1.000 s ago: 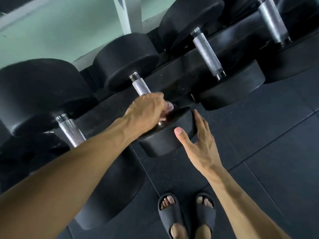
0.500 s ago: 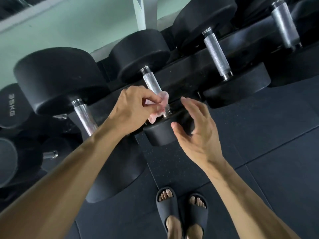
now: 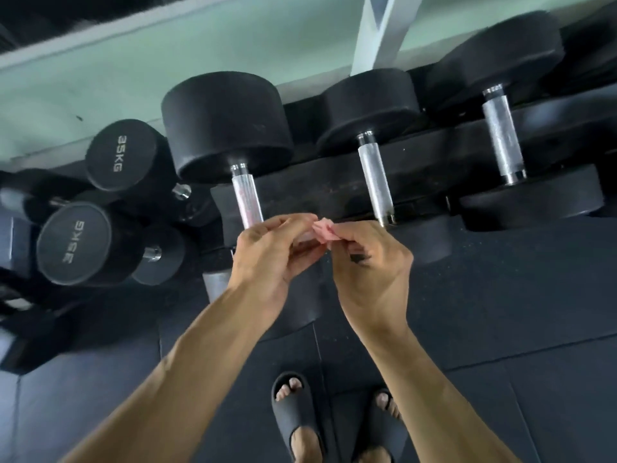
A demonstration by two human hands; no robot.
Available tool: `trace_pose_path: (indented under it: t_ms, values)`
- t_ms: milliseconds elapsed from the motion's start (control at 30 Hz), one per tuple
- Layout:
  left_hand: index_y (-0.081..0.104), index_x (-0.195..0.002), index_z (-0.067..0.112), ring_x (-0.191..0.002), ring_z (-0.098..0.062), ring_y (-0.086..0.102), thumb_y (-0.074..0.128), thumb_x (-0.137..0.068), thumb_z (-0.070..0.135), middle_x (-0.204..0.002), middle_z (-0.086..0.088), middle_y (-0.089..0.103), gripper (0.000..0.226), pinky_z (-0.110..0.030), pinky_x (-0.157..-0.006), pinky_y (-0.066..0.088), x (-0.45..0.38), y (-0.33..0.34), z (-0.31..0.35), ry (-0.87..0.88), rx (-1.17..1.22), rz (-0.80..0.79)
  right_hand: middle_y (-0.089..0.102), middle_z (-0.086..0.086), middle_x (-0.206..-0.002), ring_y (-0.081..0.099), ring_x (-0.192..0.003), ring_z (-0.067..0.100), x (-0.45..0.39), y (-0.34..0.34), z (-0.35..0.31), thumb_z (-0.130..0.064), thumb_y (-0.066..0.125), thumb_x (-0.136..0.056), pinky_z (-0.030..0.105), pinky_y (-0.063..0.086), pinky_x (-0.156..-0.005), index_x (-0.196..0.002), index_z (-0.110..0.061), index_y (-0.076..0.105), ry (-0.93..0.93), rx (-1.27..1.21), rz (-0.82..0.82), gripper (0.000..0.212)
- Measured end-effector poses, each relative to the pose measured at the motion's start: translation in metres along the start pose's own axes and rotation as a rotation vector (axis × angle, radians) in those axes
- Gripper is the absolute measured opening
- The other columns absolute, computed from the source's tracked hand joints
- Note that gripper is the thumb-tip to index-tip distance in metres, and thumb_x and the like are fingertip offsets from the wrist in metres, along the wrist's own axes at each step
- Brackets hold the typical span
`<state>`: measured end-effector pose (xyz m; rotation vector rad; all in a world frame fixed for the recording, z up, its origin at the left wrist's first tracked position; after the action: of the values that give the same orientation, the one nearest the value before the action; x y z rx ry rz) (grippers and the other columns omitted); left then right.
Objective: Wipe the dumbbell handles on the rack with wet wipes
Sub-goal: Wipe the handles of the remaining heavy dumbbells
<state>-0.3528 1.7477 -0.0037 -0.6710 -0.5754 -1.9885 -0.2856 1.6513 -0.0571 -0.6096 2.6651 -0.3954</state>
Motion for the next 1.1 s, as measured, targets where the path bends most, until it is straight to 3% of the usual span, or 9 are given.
trace_pose_path:
  t_ms: [100, 300, 433, 600, 700, 767, 833, 933, 1100]
  values:
    - [0.072, -0.088, 0.004, -0.085, -0.023, 0.075, 0.075, -0.082, 0.006, -0.087, -0.013, 0.076, 0.007, -0.033, -0.081, 0.060, -0.006, -0.017, 0.007, -0.015, -0.037, 0.082, 0.073, 0.005, -0.089, 0.071, -0.079, 0.012, 0.001, 0.018, -0.007, 0.006, 0.074, -0.084, 0.027, 0.059, -0.065, -0.088, -0.003, 0.077, -0.002, -0.017, -0.003, 0.010]
    - [0.071, -0.080, 0.005, -0.066, -0.015, 0.072, 0.074, -0.083, 0.001, -0.073, -0.007, 0.074, 0.006, -0.023, -0.062, 0.059, -0.027, -0.040, 0.019, -0.073, 0.065, 0.160, 0.072, 0.000, -0.107, 0.072, -0.094, 0.008, -0.001, 0.058, -0.023, 0.003, 0.072, -0.086, 0.028, 0.060, -0.083, -0.102, -0.009, 0.077, 0.341, -0.228, -0.126, 0.021]
    - [0.074, -0.088, 0.005, -0.081, -0.018, 0.075, 0.068, -0.086, -0.002, -0.086, -0.010, 0.077, 0.009, -0.028, -0.072, 0.061, -0.041, -0.052, 0.022, -0.163, 0.115, 0.028, 0.074, 0.002, -0.103, 0.074, -0.092, 0.010, -0.005, 0.065, -0.031, -0.008, 0.081, -0.080, 0.023, 0.058, -0.082, -0.101, -0.008, 0.077, 0.545, -0.368, -0.129, 0.022]
    - [0.074, -0.091, 0.004, -0.090, -0.025, 0.075, 0.056, -0.090, -0.008, -0.093, -0.013, 0.077, 0.022, -0.031, -0.077, 0.061, -0.049, -0.073, 0.021, -0.169, 0.019, -0.123, 0.075, 0.006, -0.081, 0.074, -0.078, 0.017, -0.014, 0.068, -0.021, -0.006, 0.079, -0.083, 0.025, 0.058, -0.073, -0.086, -0.010, 0.073, 0.528, -0.316, -0.144, 0.008]
    - [0.077, -0.085, 0.013, -0.083, -0.016, 0.075, 0.061, -0.089, -0.001, -0.084, -0.004, 0.077, 0.021, -0.029, -0.079, 0.060, -0.056, -0.087, 0.009, 0.101, -0.285, 0.020, 0.077, 0.002, -0.082, 0.075, -0.082, 0.016, -0.016, 0.077, -0.009, -0.005, 0.078, -0.085, 0.031, 0.059, -0.080, -0.082, -0.015, 0.074, 0.525, -0.268, -0.227, 0.011]
    - [0.078, -0.083, 0.025, -0.077, 0.000, 0.070, 0.069, -0.086, 0.016, -0.079, 0.010, 0.075, 0.014, -0.013, -0.075, 0.052, -0.059, -0.097, -0.005, 0.351, -0.641, 0.150, 0.077, 0.001, -0.082, 0.075, -0.084, 0.016, -0.019, 0.082, 0.000, -0.006, 0.077, -0.086, 0.034, 0.059, -0.084, -0.085, -0.011, 0.073, 0.532, -0.264, -0.271, 0.006]
    - [0.077, -0.085, 0.028, -0.080, 0.002, 0.064, 0.069, -0.084, 0.035, -0.081, 0.017, 0.069, 0.012, -0.004, -0.070, 0.043, -0.056, -0.103, -0.022, 0.461, -0.840, 0.200, 0.077, -0.001, -0.082, 0.075, -0.084, 0.012, -0.025, 0.086, 0.009, -0.011, 0.076, -0.088, 0.032, 0.059, -0.085, -0.088, -0.008, 0.072, 0.516, -0.237, -0.307, 0.004]
    - [0.074, -0.076, 0.024, -0.075, -0.008, 0.058, 0.054, -0.079, 0.054, -0.075, 0.013, 0.062, 0.036, -0.019, -0.073, 0.044, -0.058, -0.106, -0.045, 0.555, -0.929, 0.279, 0.077, 0.001, -0.081, 0.075, -0.083, 0.011, -0.035, 0.090, 0.021, -0.010, 0.075, -0.089, 0.030, 0.059, -0.084, -0.090, -0.008, 0.072, 0.497, -0.216, -0.350, 0.003]
    - [0.069, -0.071, 0.021, -0.079, -0.013, 0.055, 0.046, -0.079, 0.064, -0.074, 0.012, 0.059, 0.049, -0.043, -0.081, 0.048, -0.059, -0.109, -0.059, 0.562, -0.915, 0.407, 0.074, 0.008, -0.075, 0.075, -0.079, 0.017, -0.063, 0.121, 0.041, -0.010, 0.076, -0.087, 0.034, 0.060, -0.081, -0.087, -0.008, 0.074, 0.518, -0.230, -0.343, 0.003]
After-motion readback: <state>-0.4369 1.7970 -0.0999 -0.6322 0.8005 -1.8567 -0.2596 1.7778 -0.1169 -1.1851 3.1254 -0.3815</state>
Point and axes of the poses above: each hand's wrist, its own x-axis away from the middle knuckle, its own y-axis out of the palm, z = x × y, the point moved 1 cm from there along -x, towards the middle knuckle
